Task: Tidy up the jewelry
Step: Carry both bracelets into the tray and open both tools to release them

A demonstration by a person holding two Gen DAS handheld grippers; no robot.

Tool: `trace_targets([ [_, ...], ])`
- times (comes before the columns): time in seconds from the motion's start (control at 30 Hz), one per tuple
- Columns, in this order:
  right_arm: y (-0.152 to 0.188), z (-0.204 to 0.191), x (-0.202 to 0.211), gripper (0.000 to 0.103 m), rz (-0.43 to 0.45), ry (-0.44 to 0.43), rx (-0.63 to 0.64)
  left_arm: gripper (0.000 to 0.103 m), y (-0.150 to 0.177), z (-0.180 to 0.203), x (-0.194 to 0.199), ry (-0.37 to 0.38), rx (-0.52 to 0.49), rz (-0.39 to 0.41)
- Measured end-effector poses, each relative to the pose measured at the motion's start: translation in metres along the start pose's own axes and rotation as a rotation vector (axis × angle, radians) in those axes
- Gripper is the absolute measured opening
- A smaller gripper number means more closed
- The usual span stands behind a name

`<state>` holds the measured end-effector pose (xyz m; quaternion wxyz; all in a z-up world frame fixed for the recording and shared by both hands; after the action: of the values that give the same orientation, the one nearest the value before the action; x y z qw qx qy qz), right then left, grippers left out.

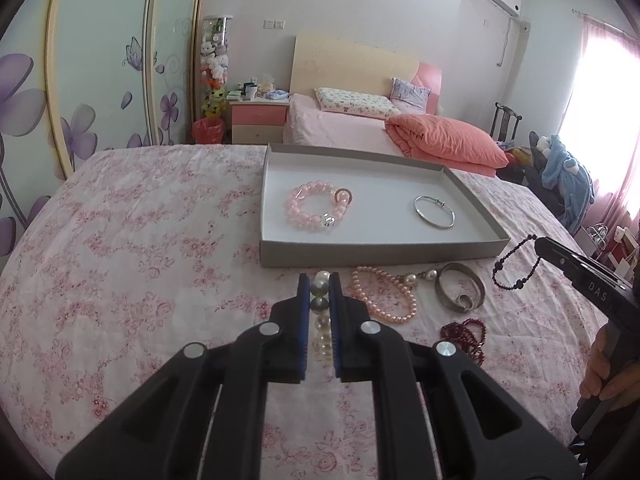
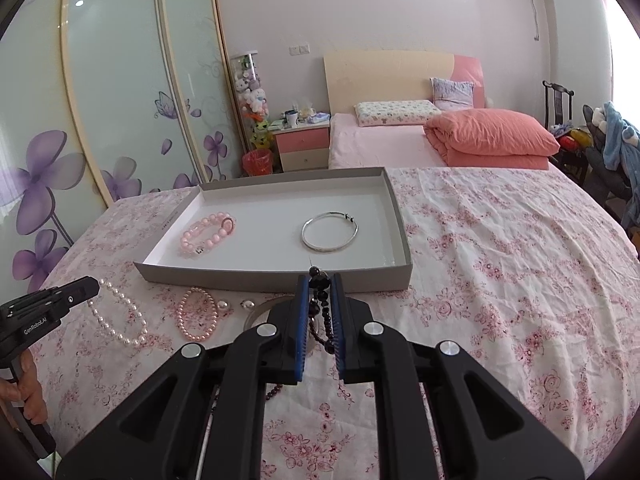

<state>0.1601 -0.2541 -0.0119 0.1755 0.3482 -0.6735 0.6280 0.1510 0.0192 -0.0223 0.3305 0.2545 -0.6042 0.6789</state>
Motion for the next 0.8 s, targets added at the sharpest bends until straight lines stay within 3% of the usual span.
trace_targets([
  [0.8, -0.011, -0.028, 0.028, 0.012, 0.13, -0.034, 0.065, 0.01, -0.017, 0.02, 0.029, 0.031, -0.023, 0.105],
])
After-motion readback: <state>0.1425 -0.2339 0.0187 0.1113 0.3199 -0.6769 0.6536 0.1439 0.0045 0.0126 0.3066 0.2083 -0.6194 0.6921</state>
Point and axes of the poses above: each gripper's, at about its wrist camera, not at the fingertips, and x roughly against the way its jaws point, z to its right, y to its underside, the point moved 2 cm from there along -x, roughly the way its jaws point, and after that the axes turned 9 degrees about -z, right-handed, at the moved point
